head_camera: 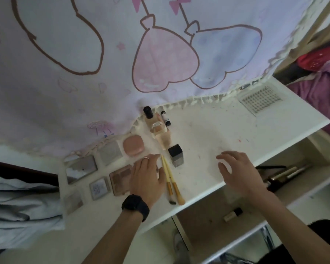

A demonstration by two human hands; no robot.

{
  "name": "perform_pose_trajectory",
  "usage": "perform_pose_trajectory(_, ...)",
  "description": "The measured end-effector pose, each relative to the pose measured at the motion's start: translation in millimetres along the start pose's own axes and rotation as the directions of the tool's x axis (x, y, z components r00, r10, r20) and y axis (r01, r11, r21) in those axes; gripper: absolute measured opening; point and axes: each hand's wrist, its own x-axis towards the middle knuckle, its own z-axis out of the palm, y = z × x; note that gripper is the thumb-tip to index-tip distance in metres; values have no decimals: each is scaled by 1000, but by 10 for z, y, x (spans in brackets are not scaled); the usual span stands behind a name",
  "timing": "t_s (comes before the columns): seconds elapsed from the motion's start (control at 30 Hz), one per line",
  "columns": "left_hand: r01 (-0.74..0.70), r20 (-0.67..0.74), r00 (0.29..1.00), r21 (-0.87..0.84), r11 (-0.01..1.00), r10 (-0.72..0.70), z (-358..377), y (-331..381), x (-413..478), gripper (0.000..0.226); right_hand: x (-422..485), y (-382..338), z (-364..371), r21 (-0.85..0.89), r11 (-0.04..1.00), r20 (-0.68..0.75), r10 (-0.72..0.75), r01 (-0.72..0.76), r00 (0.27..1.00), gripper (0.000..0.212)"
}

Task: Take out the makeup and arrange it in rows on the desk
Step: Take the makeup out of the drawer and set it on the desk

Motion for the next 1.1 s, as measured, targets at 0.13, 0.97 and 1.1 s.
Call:
perform_pose_trajectory(0.13,-132,-69,990,-173,976,121,301,424,-559,37,-821,459,269,-59,998,-115,-30,23,993,27)
perform_pose_trajectory(0.97,-58,529,809,-363,930,257,2524,2580,33,35,-1225,2019,257,-121,983,-208,110,-137,972,41)
perform_pose_trajectory(1.1,-56,533,820,-288,956,208,2647,2683,127,43,-1221,2128,325,-73,994,-257,65,-86,964,41)
